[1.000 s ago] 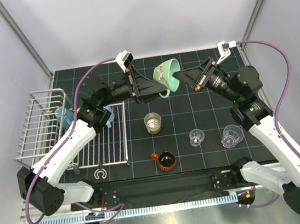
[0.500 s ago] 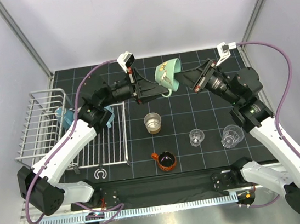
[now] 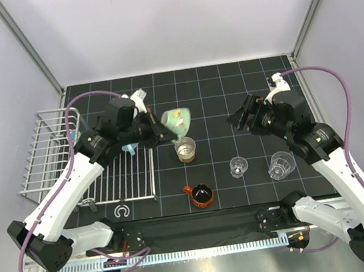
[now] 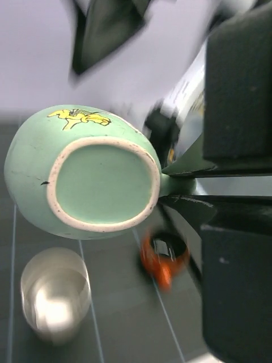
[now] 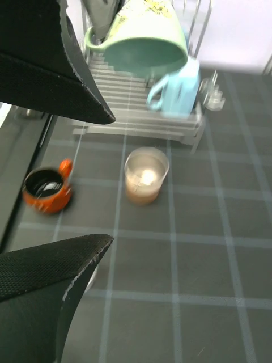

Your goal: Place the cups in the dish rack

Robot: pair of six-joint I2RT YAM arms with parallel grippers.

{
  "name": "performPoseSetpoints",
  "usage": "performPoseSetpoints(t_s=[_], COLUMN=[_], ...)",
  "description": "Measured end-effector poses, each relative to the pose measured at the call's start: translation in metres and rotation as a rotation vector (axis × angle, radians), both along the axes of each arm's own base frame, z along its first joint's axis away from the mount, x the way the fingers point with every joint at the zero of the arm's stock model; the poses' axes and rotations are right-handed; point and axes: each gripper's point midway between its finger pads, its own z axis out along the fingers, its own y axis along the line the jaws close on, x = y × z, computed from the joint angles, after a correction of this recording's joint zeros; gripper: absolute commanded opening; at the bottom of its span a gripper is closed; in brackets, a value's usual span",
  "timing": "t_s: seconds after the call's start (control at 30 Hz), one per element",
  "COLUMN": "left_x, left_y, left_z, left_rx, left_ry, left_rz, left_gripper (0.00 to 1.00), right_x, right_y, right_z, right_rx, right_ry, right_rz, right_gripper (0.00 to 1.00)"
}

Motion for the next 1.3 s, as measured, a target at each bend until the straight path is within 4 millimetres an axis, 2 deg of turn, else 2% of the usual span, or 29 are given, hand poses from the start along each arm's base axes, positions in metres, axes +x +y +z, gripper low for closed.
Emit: performPoseSetpoints(t_s=[0.07,0.1,0.27,0.43,0.57,0.8,1.3], left_x=[0.002,0.002,-0.014,-0.036,-0.039,-0.041,-0.04], left_y=[0.029,0.049,0.119,0.165,0.194,0.228,0.271], left_z=[-0.034,-0.053,-0.105,-0.128,-0.139,-0.156,-0.184], left_rx=[0.176,0.288,0.611,0.773,0.834,0.941,1.109], left_ry=[0.04,0.064,0.142,0.186,0.231,0.279,0.329], left_rz=[0.095,0.156,0.309,0.401,0.495,0.605,0.785], left_gripper=[0.0,0.0,0.0,0.0,0.0,0.0,0.0], right_x=[-0.005,-0.008,-0.015,-0.01,-0.007,-0.007,0.001], right_y=[-0.008,-0.011,-0.016,-0.013,-0.006,0.0,0.009], right_z=[-0.015,-0.022,-0.038,-0.048,-0.057,-0.061,-0.067], right_rx=[-0.045,-0.061,-0.094,-0.107,-0.108,-0.102,-0.098], right_ry=[0.051,0.071,0.127,0.162,0.203,0.225,0.251], right_rz=[-0.021,-0.028,-0.036,-0.029,-0.007,0.016,0.04], right_gripper=[0.77,0.77,0.76,0.75,0.74,0.74,0.73])
